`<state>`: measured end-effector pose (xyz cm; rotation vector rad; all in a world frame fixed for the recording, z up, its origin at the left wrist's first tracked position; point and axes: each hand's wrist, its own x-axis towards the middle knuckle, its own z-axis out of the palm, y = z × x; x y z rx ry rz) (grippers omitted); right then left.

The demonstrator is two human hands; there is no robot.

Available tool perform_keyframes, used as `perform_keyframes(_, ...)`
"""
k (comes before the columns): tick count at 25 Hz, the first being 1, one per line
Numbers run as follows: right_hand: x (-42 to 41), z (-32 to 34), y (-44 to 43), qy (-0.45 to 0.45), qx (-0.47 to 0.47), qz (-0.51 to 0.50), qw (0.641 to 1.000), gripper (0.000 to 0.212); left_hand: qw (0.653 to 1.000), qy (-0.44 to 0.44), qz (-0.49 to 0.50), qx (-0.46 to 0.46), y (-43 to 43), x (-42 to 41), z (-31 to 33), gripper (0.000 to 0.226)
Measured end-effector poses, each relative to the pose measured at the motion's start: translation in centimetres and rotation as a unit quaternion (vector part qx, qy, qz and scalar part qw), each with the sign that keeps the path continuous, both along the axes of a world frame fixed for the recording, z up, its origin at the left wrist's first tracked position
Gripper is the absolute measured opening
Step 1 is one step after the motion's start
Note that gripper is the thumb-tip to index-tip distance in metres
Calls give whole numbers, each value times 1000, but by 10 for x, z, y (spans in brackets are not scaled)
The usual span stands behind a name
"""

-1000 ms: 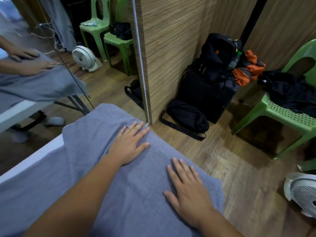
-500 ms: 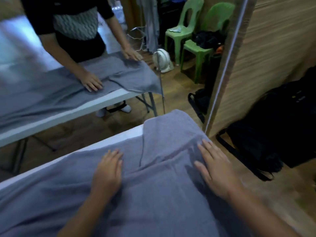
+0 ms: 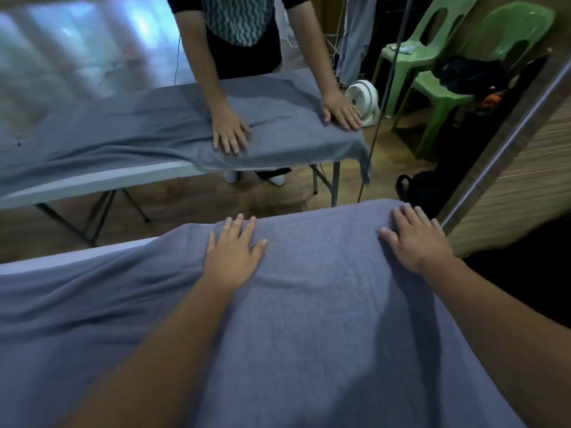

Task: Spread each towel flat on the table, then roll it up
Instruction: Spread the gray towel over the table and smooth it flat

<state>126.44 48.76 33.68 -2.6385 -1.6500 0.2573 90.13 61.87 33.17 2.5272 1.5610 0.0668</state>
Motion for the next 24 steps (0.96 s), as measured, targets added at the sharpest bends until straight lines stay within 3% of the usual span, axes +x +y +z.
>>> perform_keyframes(3, -75, 9, -54, 41, 60, 97, 993, 76, 991, -115, -51, 37, -90, -34, 13, 56)
perform_keyframes(5, -129, 6, -122, 84, 55, 142, 985, 70, 991, -115, -41, 51, -154, -100, 8, 55)
perform_keyframes(10, -136, -14, -218, 61, 47, 65, 995, 73, 987, 15, 161, 27, -228, -315, -6, 79)
perform_keyframes(15, -141, -14, -207, 12, 38, 7, 999, 59, 993, -26, 115, -1, -251, -354, -7, 70)
perform_keyframes(17, -114, -54, -208, 10, 5, -67, 998, 60, 994, -67, 86, 9, -247, -362, 2, 60)
perform_keyframes(19, -123, -67, -195, 20, 48, -91, 994, 75, 992, -112, 56, 27, -221, -397, 12, 57)
perform_keyframes(24, -320, 47, -62, 20, 106, -6, 994, 62, 983, -156, 86, 43, -55, -499, 27, 60)
